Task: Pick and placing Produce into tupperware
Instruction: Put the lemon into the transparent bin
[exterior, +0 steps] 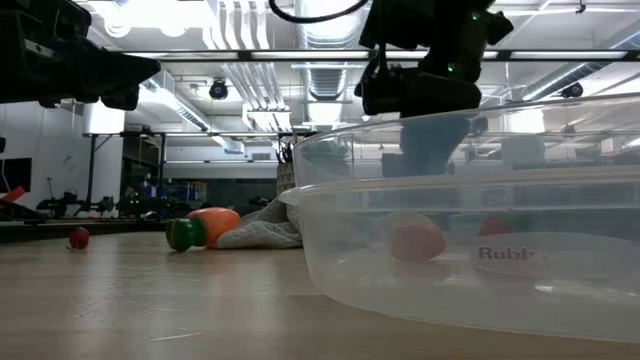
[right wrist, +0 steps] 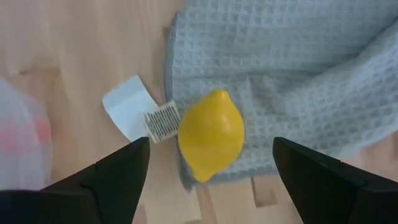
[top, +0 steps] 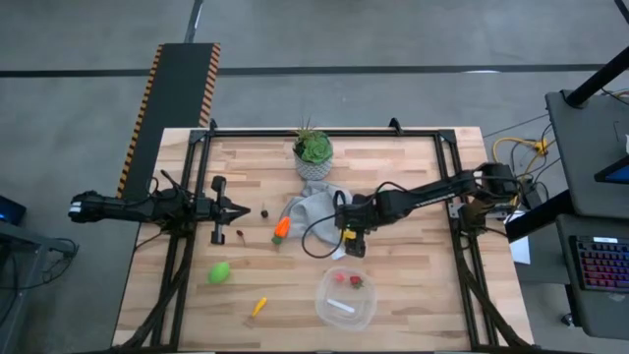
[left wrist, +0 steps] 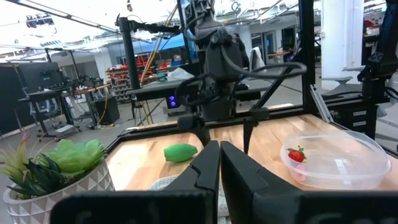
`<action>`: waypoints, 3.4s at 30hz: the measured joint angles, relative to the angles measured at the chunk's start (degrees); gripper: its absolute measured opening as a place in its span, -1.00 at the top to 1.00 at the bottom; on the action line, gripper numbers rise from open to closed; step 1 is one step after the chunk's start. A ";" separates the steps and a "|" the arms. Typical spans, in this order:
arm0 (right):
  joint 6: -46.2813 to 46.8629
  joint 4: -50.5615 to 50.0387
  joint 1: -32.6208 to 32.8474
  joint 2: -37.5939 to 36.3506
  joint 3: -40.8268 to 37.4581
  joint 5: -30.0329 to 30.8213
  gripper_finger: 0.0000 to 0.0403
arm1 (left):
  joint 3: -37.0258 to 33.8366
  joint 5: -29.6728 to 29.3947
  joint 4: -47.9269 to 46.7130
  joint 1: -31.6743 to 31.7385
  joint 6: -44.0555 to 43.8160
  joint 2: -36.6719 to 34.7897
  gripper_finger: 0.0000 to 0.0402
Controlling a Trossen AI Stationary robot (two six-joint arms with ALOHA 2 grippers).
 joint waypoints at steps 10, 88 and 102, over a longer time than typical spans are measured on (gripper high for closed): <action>2.45 10.06 -0.02 0.02 -5.78 0.17 -0.64 | 0.00 0.04 -0.03 0.00 0.08 -0.08 1.00; 13.67 -0.92 20.61 0.36 12.22 10.22 0.10 | 0.00 0.26 -0.09 0.01 0.16 -0.08 1.00; 19.84 2.02 24.50 9.31 11.87 7.74 0.10 | 0.00 0.00 1.20 0.01 0.16 -0.04 1.00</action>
